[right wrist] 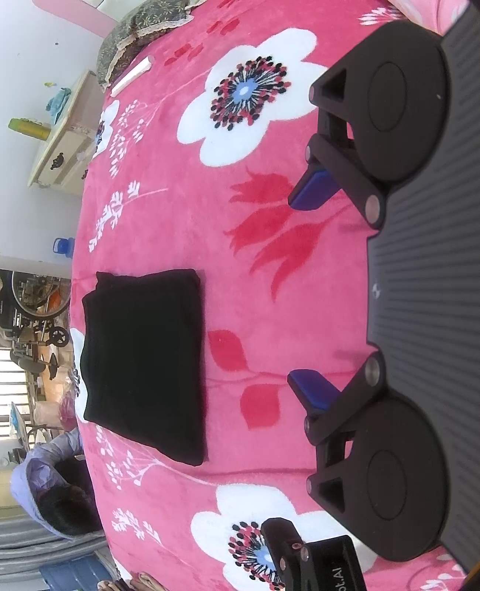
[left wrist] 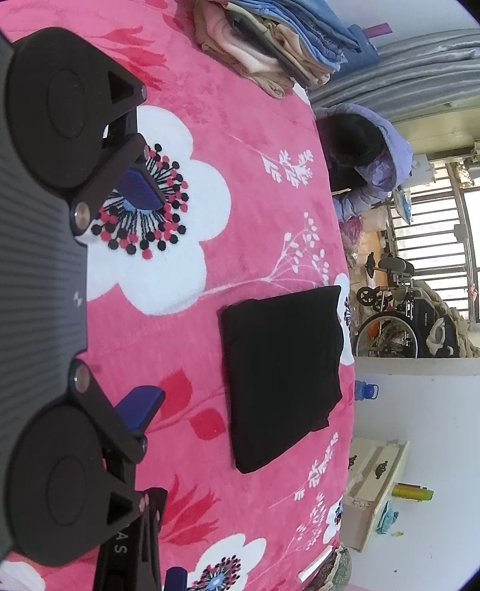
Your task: Fold clothes
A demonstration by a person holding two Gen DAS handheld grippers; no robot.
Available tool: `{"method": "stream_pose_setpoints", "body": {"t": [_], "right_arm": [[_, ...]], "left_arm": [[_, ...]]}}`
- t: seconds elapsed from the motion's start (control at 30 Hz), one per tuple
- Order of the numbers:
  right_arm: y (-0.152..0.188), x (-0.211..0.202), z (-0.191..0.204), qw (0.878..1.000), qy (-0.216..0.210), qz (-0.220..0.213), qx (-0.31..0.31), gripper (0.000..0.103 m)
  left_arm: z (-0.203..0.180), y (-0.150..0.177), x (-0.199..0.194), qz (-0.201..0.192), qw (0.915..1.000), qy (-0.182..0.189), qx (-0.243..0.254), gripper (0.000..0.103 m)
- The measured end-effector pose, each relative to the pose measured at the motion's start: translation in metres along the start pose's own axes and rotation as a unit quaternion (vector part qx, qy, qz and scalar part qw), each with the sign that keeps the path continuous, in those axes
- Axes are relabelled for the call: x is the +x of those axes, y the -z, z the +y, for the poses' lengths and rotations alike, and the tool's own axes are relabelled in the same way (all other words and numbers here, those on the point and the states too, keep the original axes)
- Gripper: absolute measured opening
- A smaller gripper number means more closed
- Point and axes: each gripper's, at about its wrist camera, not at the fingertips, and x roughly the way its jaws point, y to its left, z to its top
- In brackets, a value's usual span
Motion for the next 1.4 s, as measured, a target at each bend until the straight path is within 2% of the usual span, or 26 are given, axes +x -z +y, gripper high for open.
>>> {"method": "stream_pose_setpoints", "body": {"t": [1.4], "right_arm": [[0.0013, 0.0032, 0.0005, 1.000, 0.003, 0.010, 0.000, 0.095]], "left_arm": [[0.0051, 0.0013, 0.0064, 0.009, 0.9999, -0.008, 0.000, 0.102]]}}
